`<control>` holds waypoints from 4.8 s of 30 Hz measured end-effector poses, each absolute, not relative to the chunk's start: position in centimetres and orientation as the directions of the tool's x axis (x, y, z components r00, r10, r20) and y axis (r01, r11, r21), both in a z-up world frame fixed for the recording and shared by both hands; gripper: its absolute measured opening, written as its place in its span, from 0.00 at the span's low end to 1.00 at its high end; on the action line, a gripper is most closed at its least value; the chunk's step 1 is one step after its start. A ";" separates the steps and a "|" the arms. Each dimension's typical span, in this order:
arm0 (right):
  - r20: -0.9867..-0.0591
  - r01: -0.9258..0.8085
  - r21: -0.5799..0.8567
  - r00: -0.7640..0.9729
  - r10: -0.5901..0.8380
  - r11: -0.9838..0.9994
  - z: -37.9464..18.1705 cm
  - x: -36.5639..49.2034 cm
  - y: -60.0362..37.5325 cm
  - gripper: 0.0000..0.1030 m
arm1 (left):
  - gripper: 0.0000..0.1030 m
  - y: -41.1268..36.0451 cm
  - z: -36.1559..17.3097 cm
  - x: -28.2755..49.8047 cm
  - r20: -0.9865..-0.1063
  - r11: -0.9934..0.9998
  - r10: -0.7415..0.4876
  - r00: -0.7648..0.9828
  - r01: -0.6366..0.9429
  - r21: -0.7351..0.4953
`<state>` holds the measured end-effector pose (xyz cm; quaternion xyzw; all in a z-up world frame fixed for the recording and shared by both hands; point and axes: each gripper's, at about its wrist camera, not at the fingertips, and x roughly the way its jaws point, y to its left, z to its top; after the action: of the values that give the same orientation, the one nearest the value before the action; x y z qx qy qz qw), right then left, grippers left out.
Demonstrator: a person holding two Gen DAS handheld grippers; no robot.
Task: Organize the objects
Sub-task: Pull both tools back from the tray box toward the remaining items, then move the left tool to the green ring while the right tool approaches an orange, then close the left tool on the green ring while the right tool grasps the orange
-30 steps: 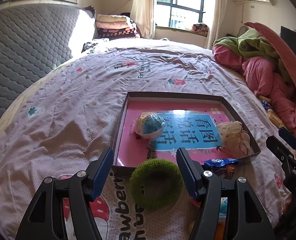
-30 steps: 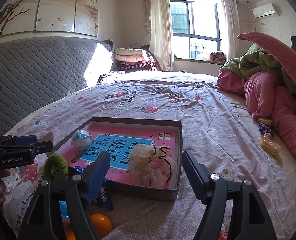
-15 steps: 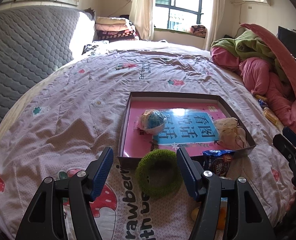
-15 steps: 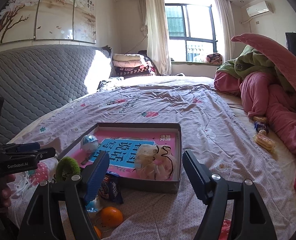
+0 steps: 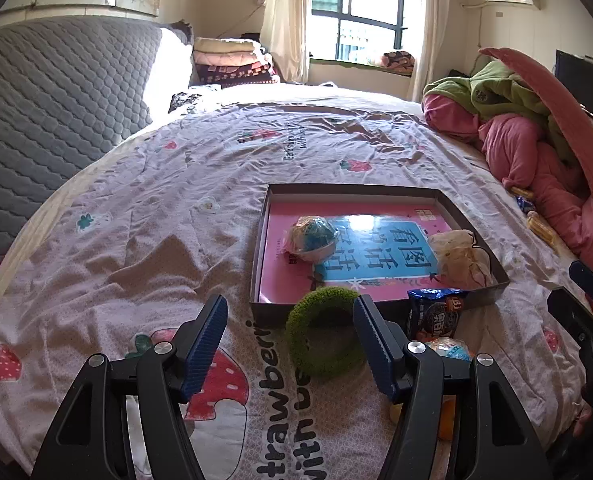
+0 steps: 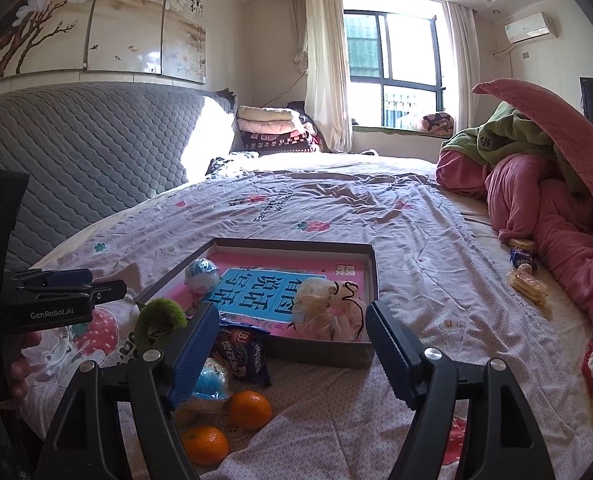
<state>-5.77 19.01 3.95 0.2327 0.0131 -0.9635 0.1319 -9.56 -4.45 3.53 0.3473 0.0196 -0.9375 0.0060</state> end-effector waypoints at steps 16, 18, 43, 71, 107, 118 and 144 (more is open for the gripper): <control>-0.481 0.306 -0.002 -0.835 -0.267 -0.952 3.1 -3.1 16.9 0.73 | 0.65 -4.7 3.2 -7.8 -0.661 -1.000 -0.018 -0.750 0.024 0.000; -0.484 0.304 -0.003 -0.834 -0.265 -0.953 3.1 -3.0 16.8 0.73 | 0.65 -4.7 3.1 -7.6 -0.664 -1.000 -0.018 -0.748 0.022 0.002; -0.554 0.323 -0.025 -0.792 -0.256 -0.946 0.9 -0.4 15.6 0.73 | 0.65 -3.8 1.7 -6.3 -0.693 -1.000 -0.007 -0.721 -0.008 0.018; -0.605 0.332 -0.020 -0.755 -0.253 -0.943 -0.8 -0.4 14.8 0.73 | 0.65 -3.6 -0.1 -6.1 -0.731 -1.000 -0.008 -0.683 -0.013 0.022; -0.679 0.368 0.015 -0.679 -0.279 -0.930 -4.8 -2.6 13.6 0.66 | 0.65 -4.5 -3.2 -10.7 -0.749 -1.000 -0.002 -0.663 0.016 -0.012; -0.688 0.392 0.008 -0.666 -0.290 -0.920 -5.7 -3.2 12.9 0.44 | 0.65 -4.9 -4.0 -12.3 -0.755 -0.999 0.004 -0.656 0.026 -0.028; -0.683 0.418 0.045 -0.650 -0.334 -0.907 -6.7 -3.6 12.5 0.39 | 0.37 -4.7 -5.8 -14.6 -0.755 -0.995 0.079 -0.651 -0.006 -0.099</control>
<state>-3.56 12.53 -6.69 0.3632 0.0584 -0.9065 0.2074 -14.63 -4.67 -5.84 0.4169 0.0437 -0.9076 -0.0233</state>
